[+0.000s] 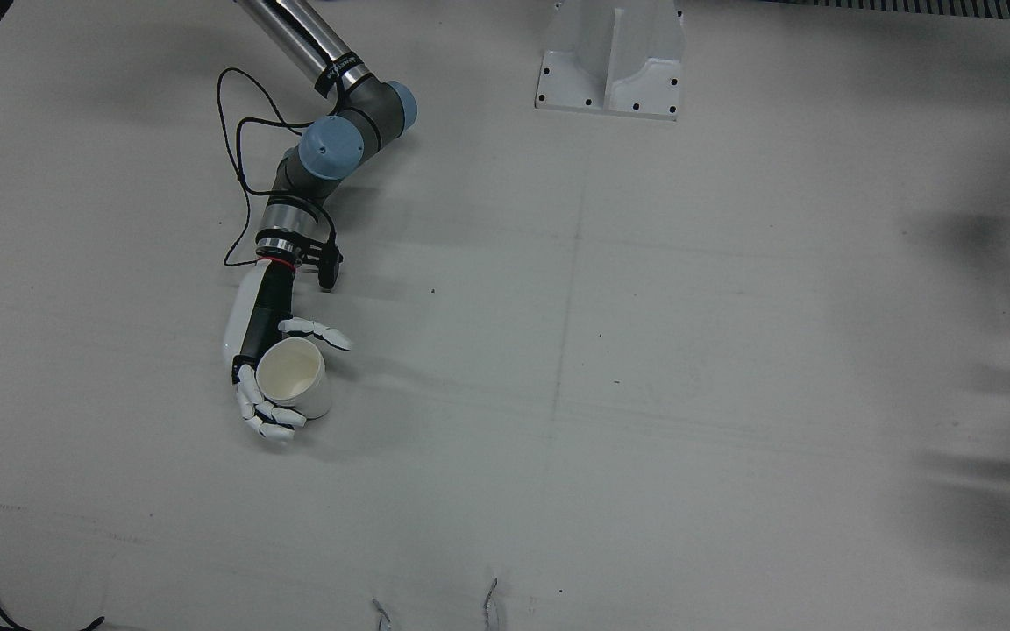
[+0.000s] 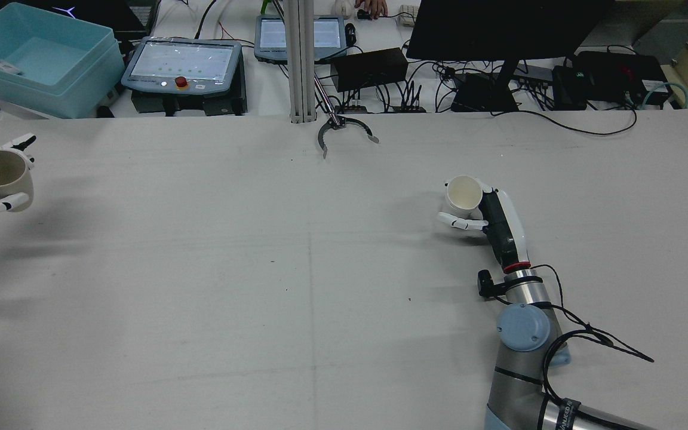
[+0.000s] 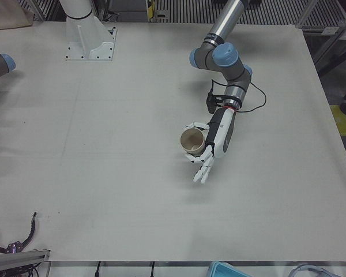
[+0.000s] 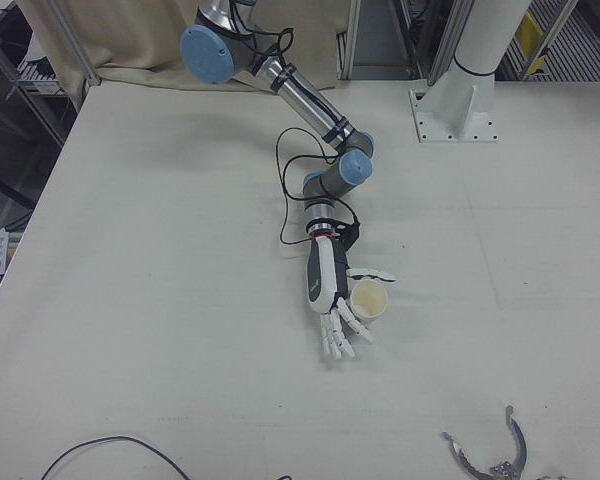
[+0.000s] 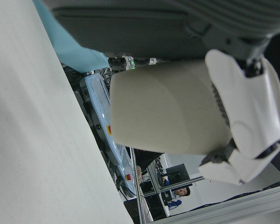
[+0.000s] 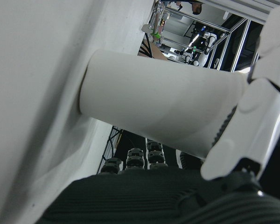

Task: Pour water
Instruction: 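Lower the right hand beside the far white cup and grasp it, then lift both cups and bring them toward the table center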

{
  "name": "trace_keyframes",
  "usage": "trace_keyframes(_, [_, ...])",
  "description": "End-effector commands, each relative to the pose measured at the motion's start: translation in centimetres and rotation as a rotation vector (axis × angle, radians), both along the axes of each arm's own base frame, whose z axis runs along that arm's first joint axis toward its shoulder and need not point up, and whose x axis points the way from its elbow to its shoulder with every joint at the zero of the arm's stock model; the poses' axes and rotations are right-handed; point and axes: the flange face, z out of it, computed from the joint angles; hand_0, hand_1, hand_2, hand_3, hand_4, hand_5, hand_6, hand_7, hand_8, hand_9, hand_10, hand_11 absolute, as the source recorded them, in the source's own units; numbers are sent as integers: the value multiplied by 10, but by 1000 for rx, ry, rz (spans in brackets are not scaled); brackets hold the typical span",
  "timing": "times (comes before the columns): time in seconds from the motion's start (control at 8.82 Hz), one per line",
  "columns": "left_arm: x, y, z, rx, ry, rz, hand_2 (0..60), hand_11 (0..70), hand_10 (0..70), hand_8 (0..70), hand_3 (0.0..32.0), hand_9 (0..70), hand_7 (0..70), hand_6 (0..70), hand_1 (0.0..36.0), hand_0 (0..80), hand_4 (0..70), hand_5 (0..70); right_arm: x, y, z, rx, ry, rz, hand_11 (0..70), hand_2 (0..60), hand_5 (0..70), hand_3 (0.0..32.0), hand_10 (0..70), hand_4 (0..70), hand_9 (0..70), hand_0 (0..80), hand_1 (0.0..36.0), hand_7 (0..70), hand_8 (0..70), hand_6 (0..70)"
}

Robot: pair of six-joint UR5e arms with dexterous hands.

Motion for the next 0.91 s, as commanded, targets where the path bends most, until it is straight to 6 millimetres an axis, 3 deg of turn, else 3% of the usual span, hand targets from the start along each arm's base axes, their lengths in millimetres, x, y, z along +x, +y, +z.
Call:
trace_keyframes(0.0, [-1, 1, -1, -3, 10, 4, 600, 115, 63, 18, 0, 49, 108, 51, 360, 394, 230, 576, -8, -4, -13, 9, -14, 0, 590, 290, 700, 0, 421, 293, 700, 461, 83, 700, 600, 607])
trace_keyframes(0.11, [0, 0, -2, -1, 13, 5, 600, 115, 63, 17, 0, 48, 104, 50, 360, 392, 230, 574, -10, -5, -18, 12, -20, 0, 651, 407, 700, 0, 464, 343, 700, 460, 100, 700, 662, 696])
trace_keyframes(0.23, [4, -1, -4, 0, 12, 11, 600, 115, 63, 18, 0, 48, 106, 50, 360, 392, 230, 576, -9, -8, -23, 17, -28, 4, 672, 490, 700, 0, 478, 351, 700, 458, 116, 700, 670, 700])
trace_keyframes(0.34, [8, -6, -14, 12, 21, 13, 600, 117, 64, 18, 0, 49, 110, 54, 360, 396, 234, 585, -5, -11, -33, 27, -46, 9, 669, 505, 700, 0, 476, 347, 700, 460, 122, 700, 661, 700])
trace_keyframes(0.45, [18, -13, -40, 34, 27, 18, 600, 116, 63, 19, 0, 50, 114, 56, 360, 399, 240, 589, 1, -15, -45, 39, -65, 12, 652, 492, 700, 0, 463, 335, 700, 461, 125, 700, 644, 689])
trace_keyframes(0.57, [37, -35, -77, 58, 38, 21, 600, 116, 63, 20, 0, 51, 120, 60, 360, 400, 245, 593, 5, -18, -57, 50, -68, 15, 627, 469, 700, 0, 446, 327, 700, 464, 127, 700, 623, 668])
trace_keyframes(0.79, [113, -50, -151, 98, 59, 104, 600, 113, 62, 18, 0, 48, 120, 59, 360, 394, 247, 586, 12, -22, -62, 54, -71, 26, 573, 430, 700, 0, 407, 310, 700, 473, 135, 700, 578, 633])
